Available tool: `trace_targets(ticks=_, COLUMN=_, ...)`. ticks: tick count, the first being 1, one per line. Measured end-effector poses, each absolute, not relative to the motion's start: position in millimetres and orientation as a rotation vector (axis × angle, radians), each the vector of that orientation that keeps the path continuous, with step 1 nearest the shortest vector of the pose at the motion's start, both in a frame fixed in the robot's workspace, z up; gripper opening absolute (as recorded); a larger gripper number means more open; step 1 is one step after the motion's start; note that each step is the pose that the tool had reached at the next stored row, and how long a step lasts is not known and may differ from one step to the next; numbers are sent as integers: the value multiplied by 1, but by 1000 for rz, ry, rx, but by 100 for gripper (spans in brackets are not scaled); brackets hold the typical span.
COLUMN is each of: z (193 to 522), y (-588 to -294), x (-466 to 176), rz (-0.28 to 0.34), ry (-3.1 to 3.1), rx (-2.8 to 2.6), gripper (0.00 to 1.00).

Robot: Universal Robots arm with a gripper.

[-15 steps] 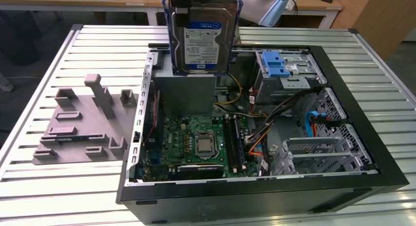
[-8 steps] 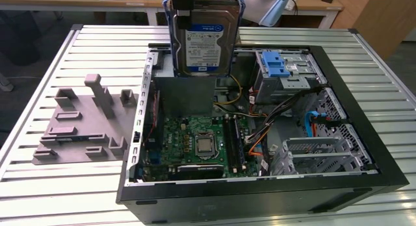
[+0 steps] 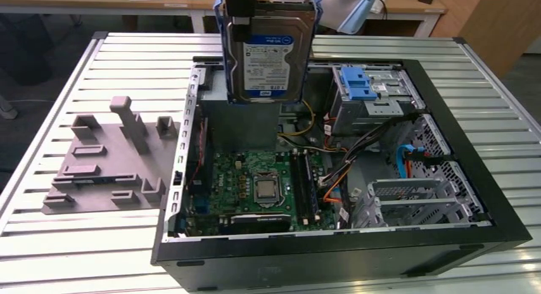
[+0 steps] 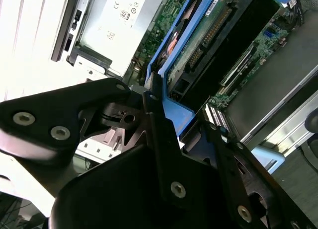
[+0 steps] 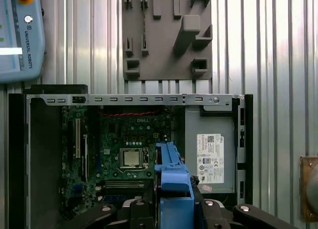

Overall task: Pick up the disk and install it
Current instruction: 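Pick up the disk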

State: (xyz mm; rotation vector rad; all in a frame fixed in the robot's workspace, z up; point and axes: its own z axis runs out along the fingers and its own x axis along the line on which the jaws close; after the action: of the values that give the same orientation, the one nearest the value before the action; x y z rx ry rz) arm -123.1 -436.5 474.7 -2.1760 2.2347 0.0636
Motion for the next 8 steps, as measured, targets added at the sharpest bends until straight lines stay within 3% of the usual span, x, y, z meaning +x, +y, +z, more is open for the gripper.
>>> trace_targets(ticks=8, z=475, y=-445, x=-120, rz=64, ry=2236, rx=-2175, gripper=36)
